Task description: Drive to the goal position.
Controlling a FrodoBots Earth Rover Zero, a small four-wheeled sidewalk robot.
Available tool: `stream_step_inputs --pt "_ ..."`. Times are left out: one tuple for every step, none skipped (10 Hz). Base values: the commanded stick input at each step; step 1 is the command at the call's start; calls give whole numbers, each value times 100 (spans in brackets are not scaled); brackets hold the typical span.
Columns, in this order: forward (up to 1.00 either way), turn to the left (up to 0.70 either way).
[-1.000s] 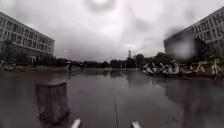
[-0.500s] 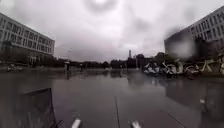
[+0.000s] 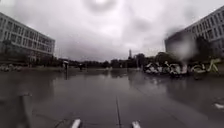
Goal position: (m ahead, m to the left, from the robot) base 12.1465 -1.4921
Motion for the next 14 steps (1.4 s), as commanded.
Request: stream_step_inputs --pt "70 0" --pt "70 0" --pt "70 0" --pt "70 0" --pt "70 0" --pt "70 0" --pt "70 0" --pt "70 0" --pt "70 0" --pt "70 0" --pt "70 0" --pt "70 0" --pt "70 0" --pt "70 0"
